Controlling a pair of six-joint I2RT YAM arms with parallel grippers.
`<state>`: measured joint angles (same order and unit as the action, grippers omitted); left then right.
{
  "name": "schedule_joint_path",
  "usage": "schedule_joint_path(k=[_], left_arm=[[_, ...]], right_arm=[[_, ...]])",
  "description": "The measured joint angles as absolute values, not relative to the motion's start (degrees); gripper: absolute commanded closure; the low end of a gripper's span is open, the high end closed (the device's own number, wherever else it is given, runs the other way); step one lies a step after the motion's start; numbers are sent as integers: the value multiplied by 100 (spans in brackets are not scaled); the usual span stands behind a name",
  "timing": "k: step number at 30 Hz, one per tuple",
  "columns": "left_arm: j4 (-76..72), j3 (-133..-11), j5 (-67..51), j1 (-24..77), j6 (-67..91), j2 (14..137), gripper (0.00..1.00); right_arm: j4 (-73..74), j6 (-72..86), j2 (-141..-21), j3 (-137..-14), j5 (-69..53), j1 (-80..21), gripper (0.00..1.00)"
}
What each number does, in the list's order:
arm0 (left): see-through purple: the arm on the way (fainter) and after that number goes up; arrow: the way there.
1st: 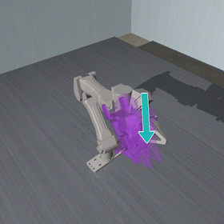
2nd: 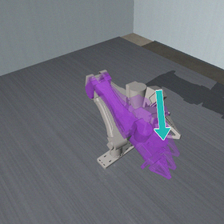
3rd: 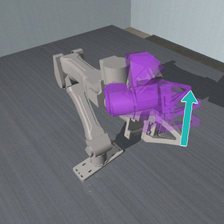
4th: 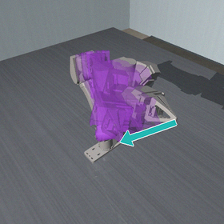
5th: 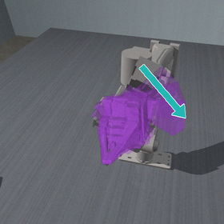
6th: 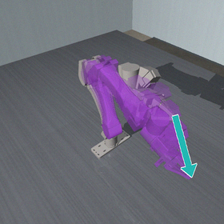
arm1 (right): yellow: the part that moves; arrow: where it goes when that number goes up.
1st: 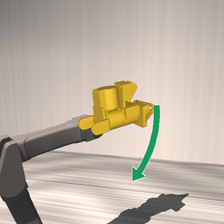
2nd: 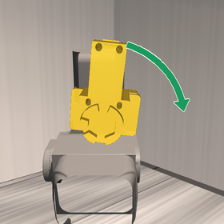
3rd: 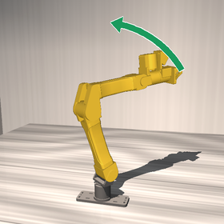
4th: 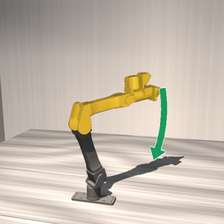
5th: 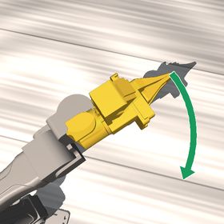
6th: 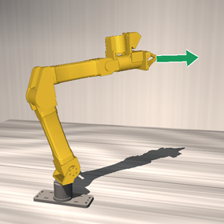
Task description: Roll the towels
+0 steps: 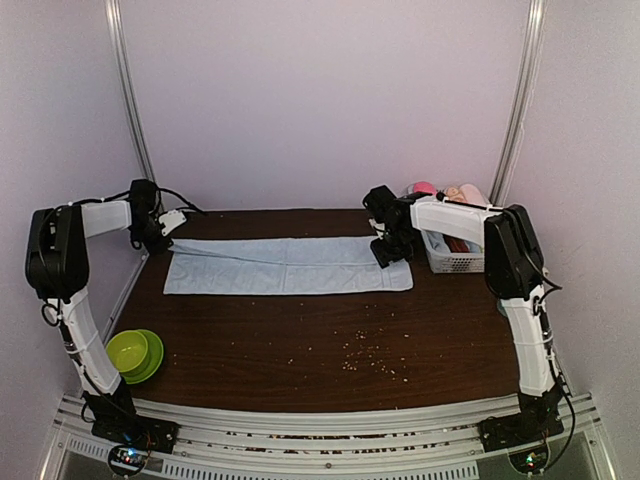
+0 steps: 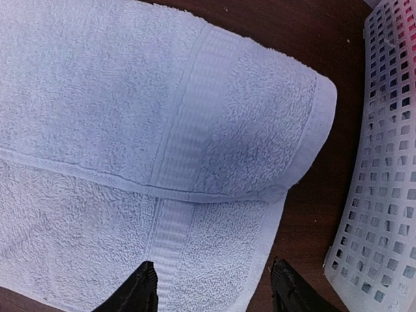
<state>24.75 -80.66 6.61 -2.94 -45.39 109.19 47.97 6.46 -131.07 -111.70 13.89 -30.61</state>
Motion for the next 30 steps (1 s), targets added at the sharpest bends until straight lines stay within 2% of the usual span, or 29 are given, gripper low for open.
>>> schedule_joint_path(k=[19, 30], left_arm=[[2381, -8101, 576, -526, -4582, 11104, 100], [2355, -8114, 565, -526, -4574, 11155, 100]], right_arm=[[3500, 2561, -12949, -10728, 1358, -2919, 51], [3262, 3350, -12969, -10580, 1382, -2659, 53]])
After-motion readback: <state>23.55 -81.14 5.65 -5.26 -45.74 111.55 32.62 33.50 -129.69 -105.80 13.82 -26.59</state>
